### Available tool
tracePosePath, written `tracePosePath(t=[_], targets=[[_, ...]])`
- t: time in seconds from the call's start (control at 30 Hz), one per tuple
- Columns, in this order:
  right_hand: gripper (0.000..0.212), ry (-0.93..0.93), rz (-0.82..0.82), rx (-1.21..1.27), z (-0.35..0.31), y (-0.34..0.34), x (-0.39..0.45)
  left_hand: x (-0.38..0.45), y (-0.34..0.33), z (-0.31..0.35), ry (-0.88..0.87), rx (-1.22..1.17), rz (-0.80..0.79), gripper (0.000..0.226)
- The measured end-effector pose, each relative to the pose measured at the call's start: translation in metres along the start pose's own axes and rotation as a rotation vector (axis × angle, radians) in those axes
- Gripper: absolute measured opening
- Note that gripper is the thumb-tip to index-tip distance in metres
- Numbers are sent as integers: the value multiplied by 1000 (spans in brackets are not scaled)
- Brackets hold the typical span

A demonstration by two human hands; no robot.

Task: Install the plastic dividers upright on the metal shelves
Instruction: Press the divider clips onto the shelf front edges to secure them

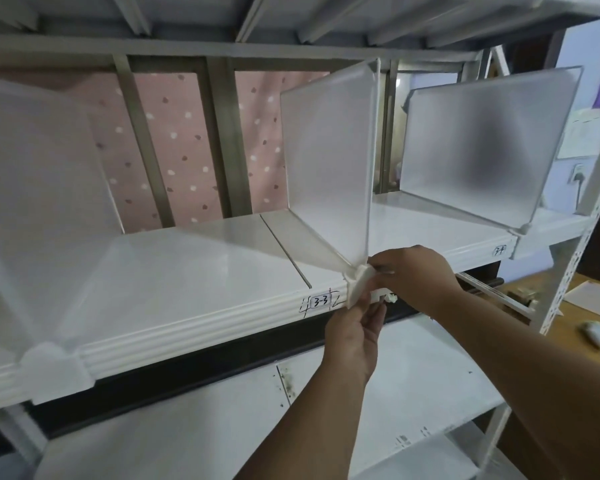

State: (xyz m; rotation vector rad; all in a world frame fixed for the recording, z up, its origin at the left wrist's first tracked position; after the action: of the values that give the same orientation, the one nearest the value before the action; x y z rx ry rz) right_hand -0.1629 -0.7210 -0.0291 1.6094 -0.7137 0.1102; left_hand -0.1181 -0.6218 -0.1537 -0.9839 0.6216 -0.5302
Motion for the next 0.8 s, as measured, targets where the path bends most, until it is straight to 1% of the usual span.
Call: tracePosePath(t=[0.07,0.1,0.2,0.23,0.37,0.43,0.6,0.67,0.7,0.73,0.8], targets=[[30,-34,23,15,2,-2,0,0,0,2,9,-7,-9,13],[29,-43,31,11,2,-3,0,0,1,3,11,-10,-8,12],[9,-2,71,-56,-3,-2,-2,-1,2,3,22,-2,-18,12],[8,8,75,-90,-6,-1,-2,-2,2,5,26,-3,-21,13],[15,50,50,-204,-19,-1,-4,-4,4,7,37,-59,-21,13],[17,40,28,-200,-23,-1,-6,-6,3,9,41,-82,-17,13],[10,25,7,-128,-31,1,-11,-9,4,14,31,-64,-23,12],[16,44,-12,-60,-34,2,-13,-13,3,14,30,-58,-29,12],[22,58,-28,-11,-36,2,-14,-15,2,16,23,-60,-41,16],[25,63,-44,47,-38,3,-14,-17,0,17,11,-57,-57,27],[24,52,-51,145,-38,2,-16,-22,-2,20,5,-49,-86,59]])
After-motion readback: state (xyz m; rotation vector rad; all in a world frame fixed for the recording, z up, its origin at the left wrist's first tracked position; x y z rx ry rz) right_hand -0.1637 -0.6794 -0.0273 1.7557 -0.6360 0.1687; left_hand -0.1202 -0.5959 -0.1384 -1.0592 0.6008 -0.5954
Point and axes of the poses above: each hand's wrist, its own x-axis towards the middle knuckle, its own y-axis out of the back of the hand, z = x × y, the point moved 6 cm from there along x, towards the middle knuckle, and after that the axes turned 4 degrees about -x, right-handed, at the moved point
